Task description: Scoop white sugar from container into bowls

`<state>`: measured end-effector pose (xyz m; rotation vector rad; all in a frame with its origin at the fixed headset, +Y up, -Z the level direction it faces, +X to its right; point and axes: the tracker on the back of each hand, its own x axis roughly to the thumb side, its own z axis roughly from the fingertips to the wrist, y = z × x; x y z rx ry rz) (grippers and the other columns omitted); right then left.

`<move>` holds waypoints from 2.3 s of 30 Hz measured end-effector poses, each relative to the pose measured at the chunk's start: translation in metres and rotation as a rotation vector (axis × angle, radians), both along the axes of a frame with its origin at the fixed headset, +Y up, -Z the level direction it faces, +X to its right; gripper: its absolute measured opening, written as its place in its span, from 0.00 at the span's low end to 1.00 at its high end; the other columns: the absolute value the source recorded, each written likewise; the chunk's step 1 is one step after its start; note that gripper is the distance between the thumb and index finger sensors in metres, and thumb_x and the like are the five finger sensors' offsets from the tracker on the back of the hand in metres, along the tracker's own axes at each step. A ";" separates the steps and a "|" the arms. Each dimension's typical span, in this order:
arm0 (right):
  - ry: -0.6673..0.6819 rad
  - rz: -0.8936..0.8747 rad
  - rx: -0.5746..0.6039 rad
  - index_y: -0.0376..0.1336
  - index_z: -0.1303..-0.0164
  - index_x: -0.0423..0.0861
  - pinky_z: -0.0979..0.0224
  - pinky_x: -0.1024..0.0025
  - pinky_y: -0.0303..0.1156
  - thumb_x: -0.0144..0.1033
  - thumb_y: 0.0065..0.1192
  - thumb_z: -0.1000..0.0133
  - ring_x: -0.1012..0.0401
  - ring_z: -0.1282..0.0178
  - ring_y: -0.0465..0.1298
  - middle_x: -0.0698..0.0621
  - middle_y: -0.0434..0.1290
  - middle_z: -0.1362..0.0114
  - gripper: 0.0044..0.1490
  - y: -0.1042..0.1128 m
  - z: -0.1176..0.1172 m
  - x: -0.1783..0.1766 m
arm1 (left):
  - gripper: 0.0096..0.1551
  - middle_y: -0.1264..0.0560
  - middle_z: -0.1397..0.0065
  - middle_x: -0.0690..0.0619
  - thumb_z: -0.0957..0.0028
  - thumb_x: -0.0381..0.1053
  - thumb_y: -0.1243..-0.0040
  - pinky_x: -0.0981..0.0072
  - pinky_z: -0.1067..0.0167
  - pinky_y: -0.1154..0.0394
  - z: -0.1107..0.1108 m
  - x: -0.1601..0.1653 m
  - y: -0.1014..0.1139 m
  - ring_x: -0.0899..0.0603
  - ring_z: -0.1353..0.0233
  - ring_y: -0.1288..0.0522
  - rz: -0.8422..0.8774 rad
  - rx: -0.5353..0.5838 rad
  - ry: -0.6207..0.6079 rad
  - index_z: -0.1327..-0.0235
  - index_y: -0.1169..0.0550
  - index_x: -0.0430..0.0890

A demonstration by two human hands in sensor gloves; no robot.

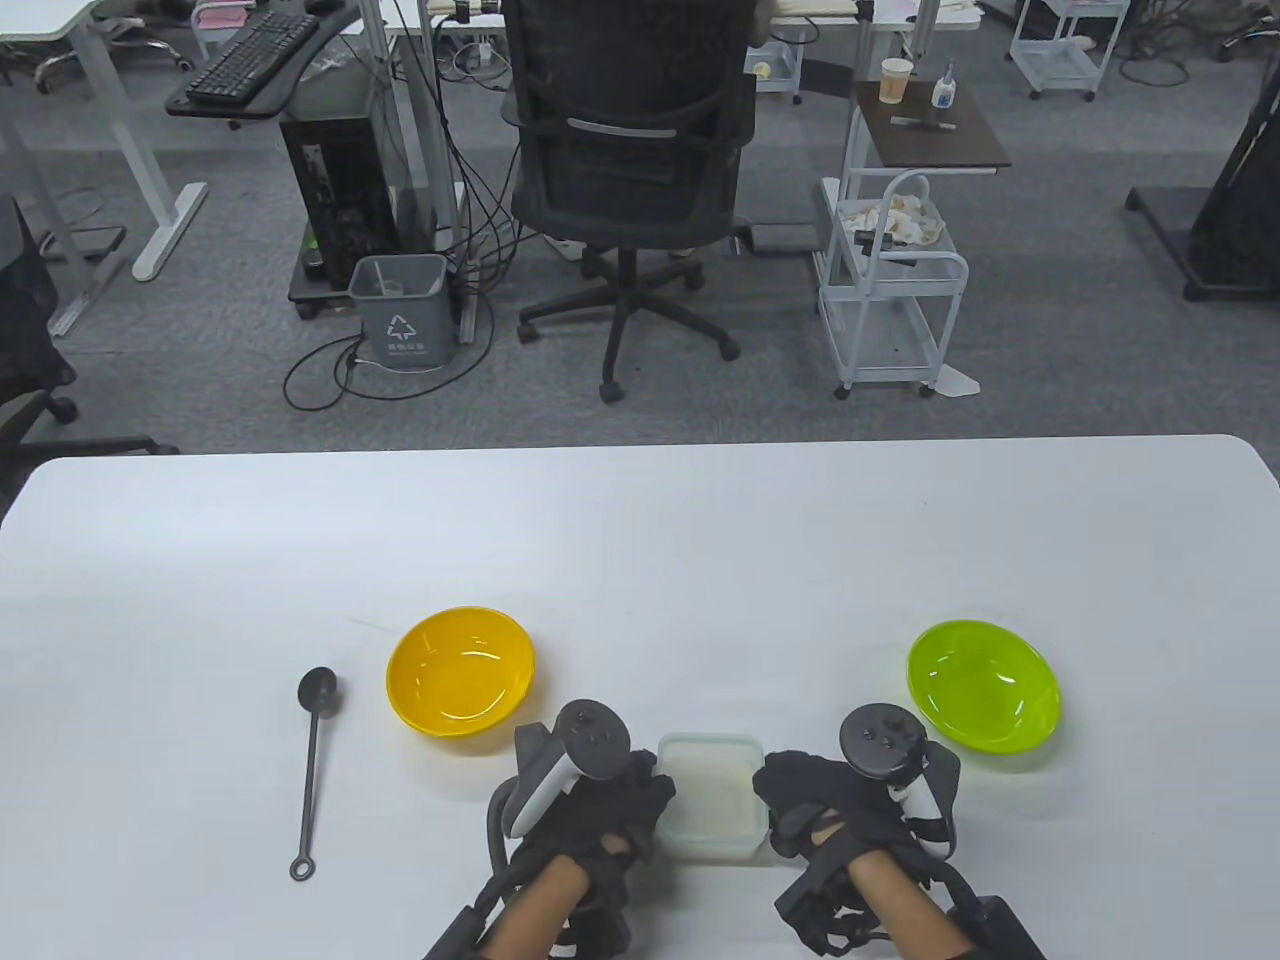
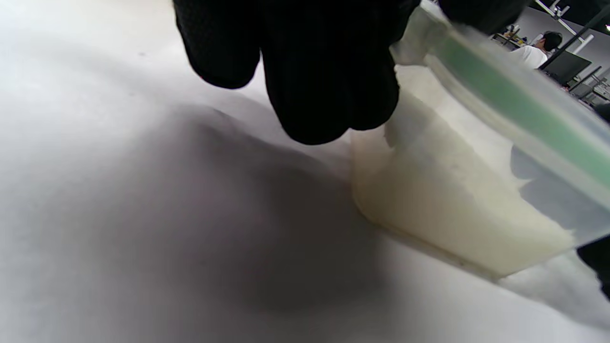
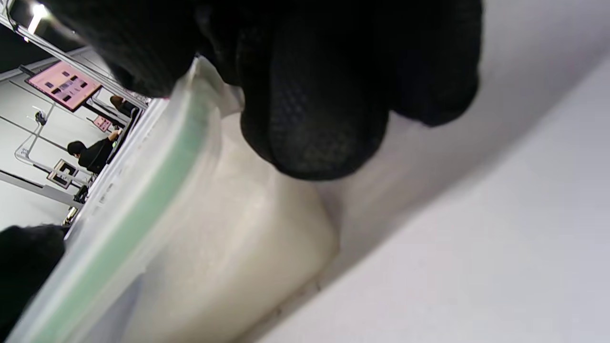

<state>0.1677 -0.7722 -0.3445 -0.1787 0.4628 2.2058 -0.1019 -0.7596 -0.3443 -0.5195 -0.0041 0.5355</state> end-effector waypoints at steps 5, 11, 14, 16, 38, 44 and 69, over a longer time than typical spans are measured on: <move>-0.026 -0.085 -0.057 0.64 0.33 0.45 0.45 0.61 0.77 0.48 0.62 0.47 0.58 0.58 0.84 0.42 0.78 0.42 0.34 -0.007 -0.001 0.003 | 0.36 0.20 0.38 0.68 0.51 0.69 0.49 0.56 0.30 0.25 -0.003 -0.004 -0.005 0.58 0.42 0.14 0.055 -0.054 0.023 0.30 0.29 0.56; -0.034 -0.119 -0.092 0.63 0.33 0.45 0.45 0.61 0.77 0.49 0.63 0.47 0.58 0.58 0.83 0.43 0.78 0.42 0.34 -0.010 -0.002 0.005 | 0.36 0.21 0.40 0.70 0.52 0.71 0.47 0.58 0.31 0.25 -0.007 -0.009 -0.011 0.60 0.43 0.15 0.124 -0.142 0.056 0.31 0.30 0.57; -0.050 -0.120 -0.088 0.62 0.34 0.46 0.46 0.61 0.78 0.50 0.62 0.47 0.59 0.59 0.83 0.44 0.77 0.42 0.34 -0.011 -0.002 0.006 | 0.37 0.23 0.42 0.72 0.54 0.72 0.45 0.57 0.31 0.25 -0.008 -0.015 -0.014 0.60 0.43 0.16 0.162 -0.170 0.093 0.33 0.32 0.58; -0.103 -0.105 -0.034 0.63 0.38 0.49 0.46 0.62 0.78 0.50 0.68 0.49 0.61 0.61 0.83 0.47 0.78 0.45 0.32 -0.008 -0.001 0.007 | 0.35 0.23 0.44 0.74 0.55 0.73 0.44 0.58 0.32 0.24 -0.007 -0.017 -0.014 0.61 0.44 0.16 0.139 -0.132 0.101 0.36 0.32 0.61; 0.024 0.439 0.404 0.64 0.35 0.51 0.43 0.60 0.77 0.53 0.65 0.47 0.59 0.57 0.84 0.46 0.78 0.42 0.32 0.023 0.019 -0.021 | 0.38 0.21 0.35 0.67 0.54 0.73 0.47 0.52 0.29 0.26 0.008 0.004 0.013 0.54 0.37 0.15 -0.204 0.219 0.021 0.30 0.30 0.61; 0.121 0.469 0.449 0.60 0.28 0.52 0.33 0.56 0.73 0.57 0.65 0.48 0.55 0.46 0.82 0.45 0.74 0.34 0.39 0.031 0.021 -0.025 | 0.47 0.37 0.16 0.61 0.55 0.77 0.49 0.46 0.22 0.35 0.012 0.022 0.032 0.49 0.20 0.28 -0.382 0.390 -0.123 0.20 0.42 0.65; 0.203 0.933 0.627 0.43 0.17 0.61 0.15 0.35 0.44 0.72 0.58 0.52 0.42 0.09 0.45 0.45 0.41 0.10 0.57 0.043 0.038 0.067 | 0.69 0.61 0.09 0.62 0.67 0.79 0.34 0.40 0.14 0.60 -0.001 0.057 0.022 0.45 0.06 0.57 -0.345 0.172 -0.459 0.17 0.56 0.66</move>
